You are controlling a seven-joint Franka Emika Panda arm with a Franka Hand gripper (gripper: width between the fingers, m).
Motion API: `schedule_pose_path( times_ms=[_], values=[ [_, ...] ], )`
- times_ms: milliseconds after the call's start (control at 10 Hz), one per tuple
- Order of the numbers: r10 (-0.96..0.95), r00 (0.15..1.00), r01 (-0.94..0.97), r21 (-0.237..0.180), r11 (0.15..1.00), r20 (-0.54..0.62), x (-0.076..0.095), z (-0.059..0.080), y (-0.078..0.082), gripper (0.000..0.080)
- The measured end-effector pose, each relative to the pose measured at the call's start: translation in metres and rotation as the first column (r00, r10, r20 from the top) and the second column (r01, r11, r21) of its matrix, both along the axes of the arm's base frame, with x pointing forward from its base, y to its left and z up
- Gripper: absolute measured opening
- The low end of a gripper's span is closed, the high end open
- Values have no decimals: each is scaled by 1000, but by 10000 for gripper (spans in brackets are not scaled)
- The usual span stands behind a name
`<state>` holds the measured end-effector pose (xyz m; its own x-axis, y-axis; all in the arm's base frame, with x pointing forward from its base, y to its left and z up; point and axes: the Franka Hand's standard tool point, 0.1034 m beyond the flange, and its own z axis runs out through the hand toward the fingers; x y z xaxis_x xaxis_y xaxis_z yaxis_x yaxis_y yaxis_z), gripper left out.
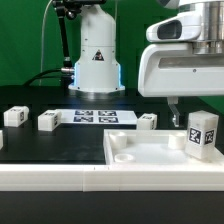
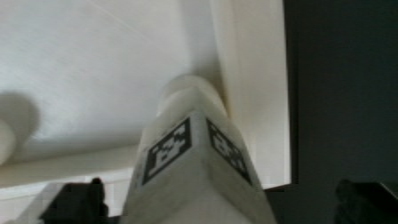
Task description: Assemble one leg
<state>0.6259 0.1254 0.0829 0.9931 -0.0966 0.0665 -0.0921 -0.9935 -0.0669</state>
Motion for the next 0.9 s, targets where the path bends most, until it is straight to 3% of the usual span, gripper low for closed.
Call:
schedule_pose_path(
  times_ms=[400, 800, 900],
  values=[
    [286, 958, -286, -26, 958, 9, 0, 0, -3, 649],
    [450, 893, -448, -50, 893, 31, -2, -4, -9, 649],
    [447, 894, -445, -50, 894, 31, -2, -4, -9, 516]
  ],
)
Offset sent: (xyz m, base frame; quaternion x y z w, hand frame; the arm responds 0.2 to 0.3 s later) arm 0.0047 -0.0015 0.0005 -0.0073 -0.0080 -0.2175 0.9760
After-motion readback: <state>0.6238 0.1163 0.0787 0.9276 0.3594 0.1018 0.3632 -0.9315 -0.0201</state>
